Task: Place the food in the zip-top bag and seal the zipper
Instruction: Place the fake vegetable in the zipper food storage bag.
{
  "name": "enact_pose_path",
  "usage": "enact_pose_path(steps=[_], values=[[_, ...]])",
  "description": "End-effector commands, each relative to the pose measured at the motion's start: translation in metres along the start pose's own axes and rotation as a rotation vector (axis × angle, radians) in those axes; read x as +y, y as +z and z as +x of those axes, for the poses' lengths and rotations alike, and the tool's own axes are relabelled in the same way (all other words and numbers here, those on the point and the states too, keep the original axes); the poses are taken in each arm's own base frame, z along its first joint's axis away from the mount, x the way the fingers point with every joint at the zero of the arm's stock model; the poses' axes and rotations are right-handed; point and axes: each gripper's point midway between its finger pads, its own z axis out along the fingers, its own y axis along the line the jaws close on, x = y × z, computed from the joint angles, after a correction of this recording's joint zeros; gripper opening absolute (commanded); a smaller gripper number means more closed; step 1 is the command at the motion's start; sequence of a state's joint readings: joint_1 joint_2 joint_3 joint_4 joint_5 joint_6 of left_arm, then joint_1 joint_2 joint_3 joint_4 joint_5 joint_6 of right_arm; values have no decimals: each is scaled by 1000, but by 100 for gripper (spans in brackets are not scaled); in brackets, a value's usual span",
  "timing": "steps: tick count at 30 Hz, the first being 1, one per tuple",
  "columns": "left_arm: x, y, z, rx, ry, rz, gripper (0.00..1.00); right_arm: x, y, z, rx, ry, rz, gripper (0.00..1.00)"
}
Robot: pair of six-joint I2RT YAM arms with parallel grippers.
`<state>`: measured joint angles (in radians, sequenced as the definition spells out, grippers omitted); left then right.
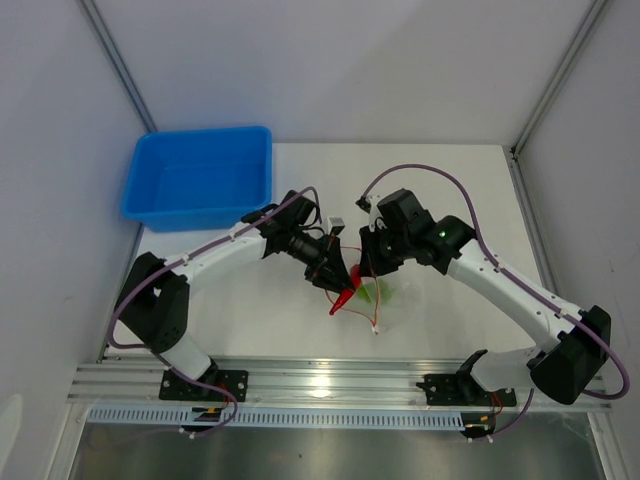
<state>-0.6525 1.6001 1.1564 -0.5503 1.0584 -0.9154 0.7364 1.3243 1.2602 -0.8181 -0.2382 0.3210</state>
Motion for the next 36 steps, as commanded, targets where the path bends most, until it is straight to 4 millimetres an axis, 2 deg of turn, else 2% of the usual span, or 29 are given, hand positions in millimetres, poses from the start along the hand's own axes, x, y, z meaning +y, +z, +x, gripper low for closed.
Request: enact_pose_path(steps=[1,12,20,31,36], values=[[-27,-1,-10,-29,25,41,1,10,-5,-7,-52,-4,-31,0],[-22,1,-46,-221,-47,-36,1,22,-4,-19,-71,77,-82,0],[-15,1,-57,-303,-108,-55,2,23,-5,-32,-76,106,-88,0],[-9,-4,-63,-341,-147,-53,1,18,-5,-22,-70,133,-69,0],[-12,-13,-71,-406,-153,-57,1,16,-7,-18,-73,137,-54,0]])
